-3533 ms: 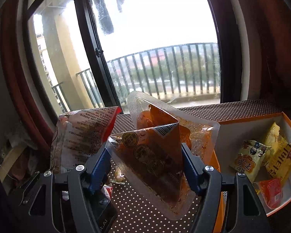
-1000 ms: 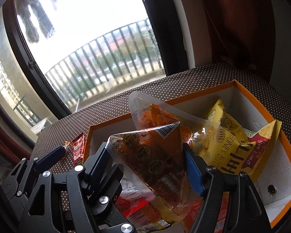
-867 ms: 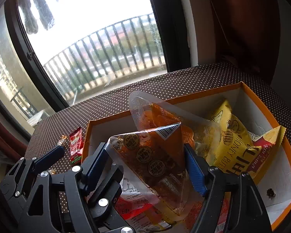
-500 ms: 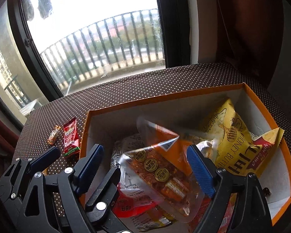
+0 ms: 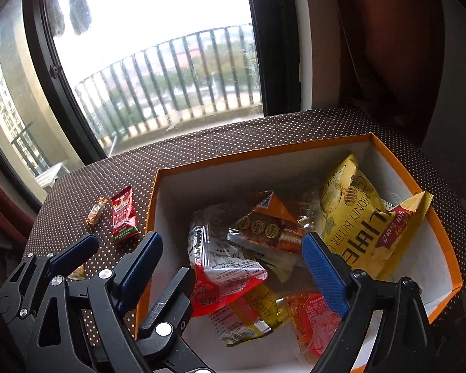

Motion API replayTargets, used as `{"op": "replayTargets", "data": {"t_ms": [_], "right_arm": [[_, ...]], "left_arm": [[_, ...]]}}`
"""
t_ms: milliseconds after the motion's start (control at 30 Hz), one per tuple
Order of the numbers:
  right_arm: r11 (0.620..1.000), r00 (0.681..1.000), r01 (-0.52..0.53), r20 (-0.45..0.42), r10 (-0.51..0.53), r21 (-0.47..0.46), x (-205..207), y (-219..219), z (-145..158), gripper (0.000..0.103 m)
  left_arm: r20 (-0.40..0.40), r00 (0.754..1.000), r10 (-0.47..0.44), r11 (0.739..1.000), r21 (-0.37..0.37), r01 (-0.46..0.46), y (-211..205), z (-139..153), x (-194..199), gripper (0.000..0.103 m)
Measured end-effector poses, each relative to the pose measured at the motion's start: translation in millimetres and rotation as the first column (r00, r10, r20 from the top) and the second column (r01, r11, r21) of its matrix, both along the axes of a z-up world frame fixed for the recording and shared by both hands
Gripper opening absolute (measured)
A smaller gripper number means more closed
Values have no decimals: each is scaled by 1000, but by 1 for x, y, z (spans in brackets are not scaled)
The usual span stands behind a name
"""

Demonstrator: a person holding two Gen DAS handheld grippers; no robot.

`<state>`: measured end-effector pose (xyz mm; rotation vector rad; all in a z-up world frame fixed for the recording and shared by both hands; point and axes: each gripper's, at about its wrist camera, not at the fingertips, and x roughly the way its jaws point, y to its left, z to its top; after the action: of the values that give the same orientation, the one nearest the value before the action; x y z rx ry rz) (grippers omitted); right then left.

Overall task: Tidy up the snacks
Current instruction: 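Withdraw both tools from the box toward the remaining small snacks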

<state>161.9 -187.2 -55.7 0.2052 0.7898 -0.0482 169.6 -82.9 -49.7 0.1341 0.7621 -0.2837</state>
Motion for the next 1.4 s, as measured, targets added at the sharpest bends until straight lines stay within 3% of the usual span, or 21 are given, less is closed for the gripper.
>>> {"op": "replayTargets", "data": {"t_ms": [467,567,733,1400], "right_arm": [[998,999,-25,43,27,-55,-36,24,15,94],[997,998,-33,44,36,-69,-41,34,18,102],[995,996,-49,71,55,-89,-51,49,22,103],[976,972,-190,120,202,-102,-51,126,22,103]], "left_arm": [[27,999,36,999,-13,-35,21,12,-35,102],[29,999,35,999,-31,-34,29,13,-42,102],[41,998,45,998,-45,-44,44,16,-52,102],[71,988,140,988,-76,-135,121,13,-64,102]]}}
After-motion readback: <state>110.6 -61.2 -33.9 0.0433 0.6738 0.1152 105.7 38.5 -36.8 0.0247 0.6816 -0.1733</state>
